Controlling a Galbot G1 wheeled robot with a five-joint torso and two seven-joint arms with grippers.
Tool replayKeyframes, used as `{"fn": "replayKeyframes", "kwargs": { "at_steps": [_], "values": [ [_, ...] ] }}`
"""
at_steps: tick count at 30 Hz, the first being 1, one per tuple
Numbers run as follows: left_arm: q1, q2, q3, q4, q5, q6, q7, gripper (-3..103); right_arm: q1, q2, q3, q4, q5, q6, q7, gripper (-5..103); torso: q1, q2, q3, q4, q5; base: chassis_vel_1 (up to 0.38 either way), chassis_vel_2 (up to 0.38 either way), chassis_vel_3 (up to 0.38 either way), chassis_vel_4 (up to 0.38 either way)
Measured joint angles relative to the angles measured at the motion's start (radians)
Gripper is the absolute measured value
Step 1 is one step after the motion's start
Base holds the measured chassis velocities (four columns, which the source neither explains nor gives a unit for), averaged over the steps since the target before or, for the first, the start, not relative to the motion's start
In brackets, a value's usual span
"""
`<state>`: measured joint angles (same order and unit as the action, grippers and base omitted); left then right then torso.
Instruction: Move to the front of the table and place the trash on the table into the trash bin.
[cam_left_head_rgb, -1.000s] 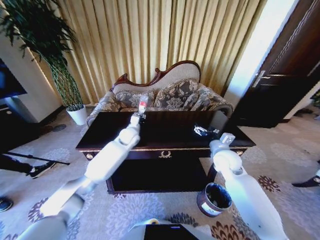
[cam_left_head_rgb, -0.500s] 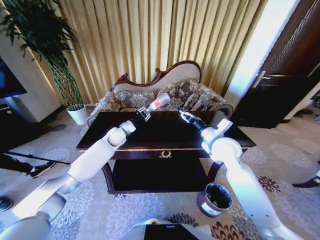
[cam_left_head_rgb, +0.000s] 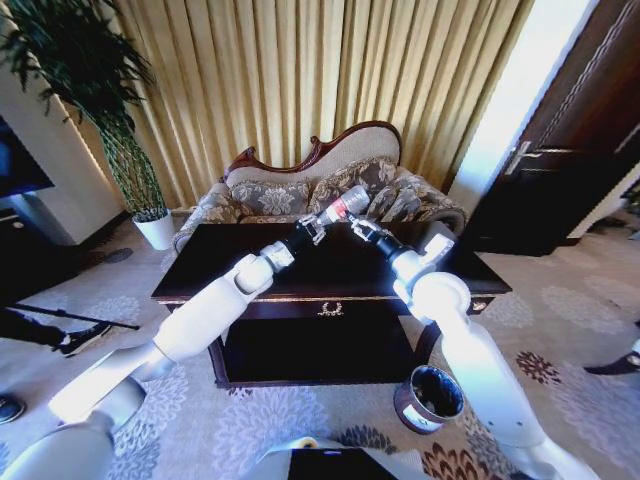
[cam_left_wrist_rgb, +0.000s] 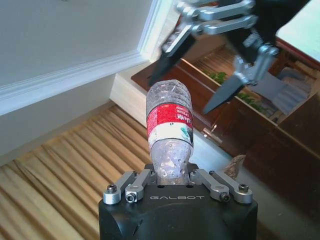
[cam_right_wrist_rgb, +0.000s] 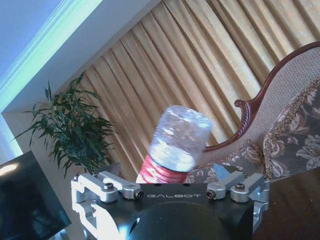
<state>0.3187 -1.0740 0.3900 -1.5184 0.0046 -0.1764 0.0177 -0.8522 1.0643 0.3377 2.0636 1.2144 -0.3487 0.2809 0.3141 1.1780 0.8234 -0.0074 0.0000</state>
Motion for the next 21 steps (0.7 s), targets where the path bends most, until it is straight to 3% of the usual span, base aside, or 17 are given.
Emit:
{"fn": "replayKeyframes", "kwargs": {
  "at_steps": [17,20,21],
  "values": [
    [-0.022,-0.049,0.057,-0.012,0.004,0.022,-0.008,22,0.038,0.012,-0.017,-0.031,-0.033,0.000,0.001,101,0.000,0.000,0.000,-0.0002,0.0000,0.000,0.000,0.000,0.000],
    [-0.019,-0.050,0.060,-0.018,0.005,0.024,-0.008,22,0.039,0.011,-0.014,-0.034,-0.037,0.000,0.001,100,0.000,0.000,0.000,-0.0001,0.0000,0.000,0.000,0.000,0.000],
    [-0.015,-0.050,0.063,-0.025,0.006,0.025,-0.008,22,0.038,0.010,-0.011,-0.035,-0.039,-0.001,0.002,93,0.000,0.000,0.000,-0.0001,0.0000,0.000,0.000,0.000,0.000]
  ]
}}
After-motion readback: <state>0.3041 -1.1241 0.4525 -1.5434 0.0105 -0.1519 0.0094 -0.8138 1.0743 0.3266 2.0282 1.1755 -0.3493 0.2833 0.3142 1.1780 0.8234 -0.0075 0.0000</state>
